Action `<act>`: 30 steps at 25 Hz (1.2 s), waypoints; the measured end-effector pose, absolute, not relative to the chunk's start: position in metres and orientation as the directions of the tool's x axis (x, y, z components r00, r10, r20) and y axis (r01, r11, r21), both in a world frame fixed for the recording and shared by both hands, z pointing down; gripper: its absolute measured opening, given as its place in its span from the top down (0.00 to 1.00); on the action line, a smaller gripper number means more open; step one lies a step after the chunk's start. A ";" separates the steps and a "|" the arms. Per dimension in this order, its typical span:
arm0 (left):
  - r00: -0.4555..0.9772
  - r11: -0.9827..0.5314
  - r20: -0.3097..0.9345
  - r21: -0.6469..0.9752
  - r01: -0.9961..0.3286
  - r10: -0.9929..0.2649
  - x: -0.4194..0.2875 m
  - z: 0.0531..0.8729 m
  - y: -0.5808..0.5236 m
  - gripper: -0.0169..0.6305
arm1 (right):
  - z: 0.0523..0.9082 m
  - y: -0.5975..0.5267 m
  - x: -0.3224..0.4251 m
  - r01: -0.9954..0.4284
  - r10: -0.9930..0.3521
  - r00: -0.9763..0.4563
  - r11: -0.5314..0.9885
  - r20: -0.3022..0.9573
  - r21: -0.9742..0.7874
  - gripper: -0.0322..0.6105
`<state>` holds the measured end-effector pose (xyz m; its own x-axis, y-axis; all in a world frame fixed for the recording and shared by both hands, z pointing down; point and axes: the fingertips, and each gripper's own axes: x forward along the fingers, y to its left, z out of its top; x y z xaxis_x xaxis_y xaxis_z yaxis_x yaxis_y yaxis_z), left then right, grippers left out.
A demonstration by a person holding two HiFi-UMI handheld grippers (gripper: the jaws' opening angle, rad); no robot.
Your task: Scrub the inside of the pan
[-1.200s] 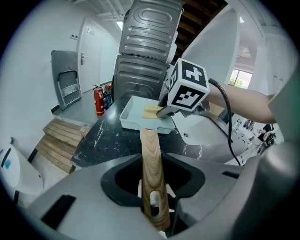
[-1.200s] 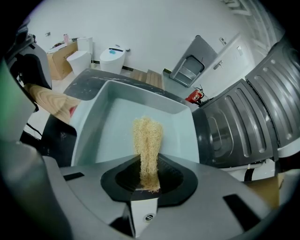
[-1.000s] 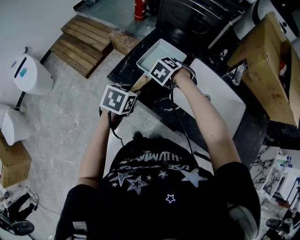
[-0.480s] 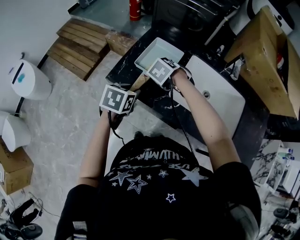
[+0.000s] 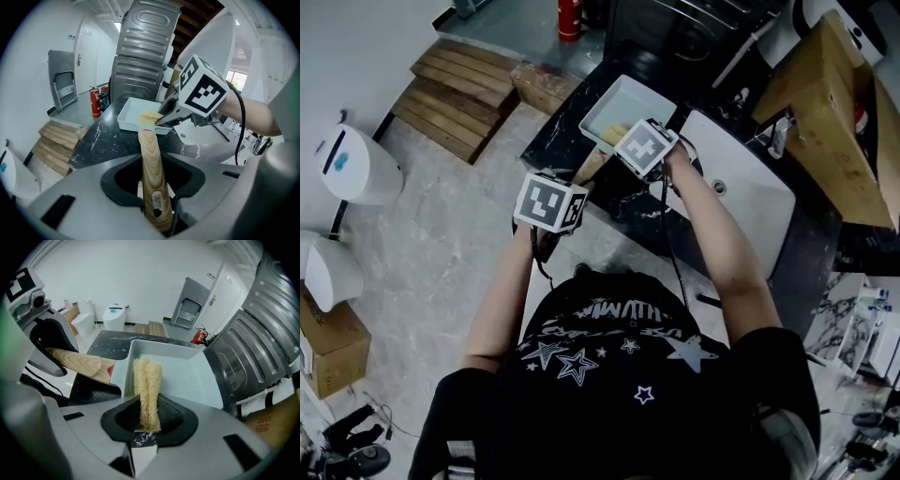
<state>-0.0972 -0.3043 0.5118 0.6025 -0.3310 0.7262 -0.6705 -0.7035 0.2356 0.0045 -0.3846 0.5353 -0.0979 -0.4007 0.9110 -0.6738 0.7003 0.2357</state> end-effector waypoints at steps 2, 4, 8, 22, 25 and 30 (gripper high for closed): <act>0.600 -0.716 0.725 0.216 -0.664 -0.338 -0.098 0.511 -0.304 0.76 | 0.534 -0.388 0.004 -0.672 -0.437 -0.093 0.690 0.895 0.268 0.82; 0.598 -0.727 0.723 0.196 -0.658 -0.346 -0.099 0.511 -0.303 0.74 | 0.527 -0.386 0.001 -0.670 -0.466 -0.091 0.682 0.880 0.293 0.82; 0.587 -0.737 0.712 0.145 -0.660 -0.386 -0.098 0.508 -0.305 0.72 | 0.513 -0.384 0.001 -0.672 -0.515 -0.115 0.670 0.849 0.315 0.82; 0.464 -0.601 0.572 -0.064 -0.797 -0.677 -0.115 0.463 -0.314 0.53 | 0.466 -0.355 0.000 -0.650 -0.619 -0.253 0.678 0.744 0.343 0.82; 0.435 -0.568 0.563 -0.075 -0.820 -0.702 -0.117 0.457 -0.305 0.53 | 0.461 -0.348 0.004 -0.641 -0.631 -0.268 0.681 0.728 0.354 0.82; 0.389 -0.502 0.531 -0.079 -0.861 -0.752 -0.116 0.443 -0.284 0.53 | 0.453 -0.325 0.008 -0.618 -0.620 -0.315 0.709 0.718 0.341 0.82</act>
<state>-0.1163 -0.2841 0.4429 0.3891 -0.7525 0.5314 -0.8615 -0.5016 -0.0794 0.0084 -0.3247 0.4527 -0.3150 -0.6202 0.7184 -0.6177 0.7086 0.3409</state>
